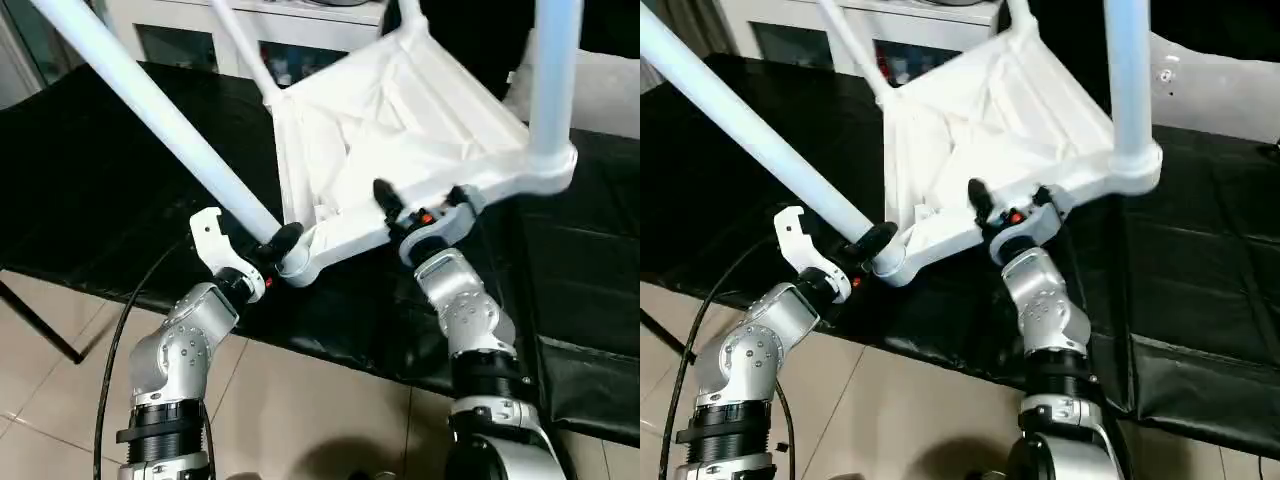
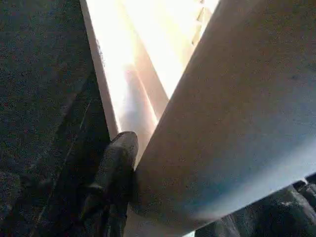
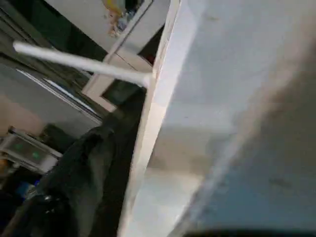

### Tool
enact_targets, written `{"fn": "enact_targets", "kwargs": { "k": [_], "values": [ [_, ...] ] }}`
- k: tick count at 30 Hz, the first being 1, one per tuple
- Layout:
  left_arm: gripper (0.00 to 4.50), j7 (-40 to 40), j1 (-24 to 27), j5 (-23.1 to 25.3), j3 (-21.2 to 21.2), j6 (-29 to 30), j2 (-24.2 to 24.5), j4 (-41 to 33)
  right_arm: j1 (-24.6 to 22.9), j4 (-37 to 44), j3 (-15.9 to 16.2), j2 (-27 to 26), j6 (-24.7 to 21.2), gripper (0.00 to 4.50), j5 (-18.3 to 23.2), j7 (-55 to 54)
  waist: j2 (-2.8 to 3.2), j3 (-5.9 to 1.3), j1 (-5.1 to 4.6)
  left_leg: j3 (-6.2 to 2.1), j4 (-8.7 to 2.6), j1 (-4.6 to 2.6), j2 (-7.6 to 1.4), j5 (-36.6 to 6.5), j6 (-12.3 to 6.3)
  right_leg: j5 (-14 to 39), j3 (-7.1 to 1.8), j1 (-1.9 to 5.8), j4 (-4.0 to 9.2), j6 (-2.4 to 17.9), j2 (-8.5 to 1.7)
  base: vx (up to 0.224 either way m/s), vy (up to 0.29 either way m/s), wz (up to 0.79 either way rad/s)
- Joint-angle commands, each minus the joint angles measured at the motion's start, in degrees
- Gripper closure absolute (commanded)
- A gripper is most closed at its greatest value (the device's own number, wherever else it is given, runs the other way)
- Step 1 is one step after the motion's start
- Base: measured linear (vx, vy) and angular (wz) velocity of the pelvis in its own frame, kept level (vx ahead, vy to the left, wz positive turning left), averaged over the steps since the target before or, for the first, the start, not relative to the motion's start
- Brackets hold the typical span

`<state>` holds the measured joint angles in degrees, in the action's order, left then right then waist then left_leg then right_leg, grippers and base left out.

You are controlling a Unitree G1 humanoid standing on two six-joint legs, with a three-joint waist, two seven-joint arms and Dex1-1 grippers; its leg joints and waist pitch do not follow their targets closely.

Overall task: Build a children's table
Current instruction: Flip table

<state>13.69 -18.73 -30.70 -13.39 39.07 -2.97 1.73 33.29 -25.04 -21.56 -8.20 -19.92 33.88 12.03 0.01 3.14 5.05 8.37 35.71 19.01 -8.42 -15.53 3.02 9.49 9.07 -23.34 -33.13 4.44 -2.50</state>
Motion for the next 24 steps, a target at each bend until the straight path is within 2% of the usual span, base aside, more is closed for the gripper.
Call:
{"fn": "enact_targets", "kwargs": {
  "k": [1, 6, 9, 11, 14, 15, 17, 20, 24],
  "values": [
    [2.05, 1.99, 1.04, -2.35, 2.32, 3.97, -1.23, 1.87, 3.35, 1.01, 0.75, -1.14, 0.44, 0.64, 1.5, 2.16, -0.68, -4.26, 0.16, -1.43, -3.6, 0.94, -4.9, 9.87, -9.33, 12.05, -5.14, 4.42, 3.53, 1.56, -7.78, 0.0, 0.0, 0.0],
    [2.05, 2.07, 0.97, -1.66, 2.76, 3.52, -0.2, 2.13, 4.13, -0.71, -0.37, -1.57, 1.71, 1.15, 3.21, 3.17, -0.48, -4.26, 0.12, -1.47, -3.64, 0.81, -4.97, 9.38, -8.86, 13.5, -5.0, 4.3, 3.74, 1.04, -7.62, 0.0, 0.0, 0.0],
    [2.05, 2.3, 0.84, -1.0, 3.08, 3.28, 0.35, 2.4, 4.36, -0.84, -1.05, -1.79, 1.68, 1.31, 4.31, 2.72, -0.43, -4.33, 0.12, -1.51, -3.58, 0.8, -5.03, 10.03, -8.94, 12.4, -5.02, 4.26, 3.55, 1.35, -7.62, 0.0, 0.0, 0.0],
    [2.05, 1.91, 0.64, -0.13, 3.29, 3.22, 0.85, 2.85, 4.54, -1.18, -1.15, -1.68, 2.08, 1.55, 4.14, 2.9, -0.25, -4.35, 0.14, -1.56, -3.56, 0.81, -5.08, 10.36, -8.94, 11.84, -5.01, 4.24, 3.45, 1.69, -7.62, 0.0, 0.0, 0.0],
    [2.05, 2.26, 0.34, 1.01, 3.83, 2.28, 1.67, 3.73, 4.8, -1.56, -1.14, -1.5, 2.64, 1.67, 3.84, 2.88, -0.32, -4.34, 0.21, -1.5, -3.57, 0.79, -5.04, 10.18, -8.88, 12.11, -5.02, 4.25, 3.52, 1.93, -7.67, 0.0, 0.0, 0.0],
    [1.7, 2.63, 0.38, 1.04, 4.1, 2.3, 1.91, 3.68, 4.81, -1.58, -1.06, -1.45, 2.72, 1.88, 3.88, 2.81, -0.31, -4.36, 0.22, -1.49, -3.6, 0.78, -5.04, 10.08, -8.77, 12.24, -5.05, 4.28, 3.48, 1.97, -7.7, 0.0, 0.0, 0.0],
    [1.35, 2.96, 0.43, 1.7, 4.57, 1.33, 2.35, 3.59, 4.92, -1.63, -0.96, -1.34, 3.03, 1.95, 3.92, 2.64, -0.26, -4.32, 0.25, -1.52, -3.61, 0.8, -5.05, 9.97, -8.68, 12.43, -5.02, 4.27, 3.52, 1.99, -7.68, 0.0, 0.0, 0.0],
    [1.35, 3.72, 0.43, 1.79, 4.62, 0.7, 3.12, 3.41, 5.41, -1.82, -1.37, -1.23, 3.83, 2.2, 4.12, 2.13, -0.19, -4.48, 0.21, -1.64, -3.5, 0.79, -5.26, 11.25, -9.0, 10.06, -5.05, 4.23, 3.09, 2.68, -7.74, 0.0, 0.0, 0.0],
    [1.35, 6.15, 0.95, 1.86, 4.78, -0.74, 4.97, 2.54, 6.42, -2.11, -2.53, -0.51, 5.27, 2.37, 4.12, 0.93, -0.2, -4.46, 0.2, -1.53, -3.53, 0.78, -5.12, 10.91, -9.22, 10.58, -5.08, 4.24, 3.11, 2.92, -7.73, 0.0, 0.0, 0.0]
  ]
}}
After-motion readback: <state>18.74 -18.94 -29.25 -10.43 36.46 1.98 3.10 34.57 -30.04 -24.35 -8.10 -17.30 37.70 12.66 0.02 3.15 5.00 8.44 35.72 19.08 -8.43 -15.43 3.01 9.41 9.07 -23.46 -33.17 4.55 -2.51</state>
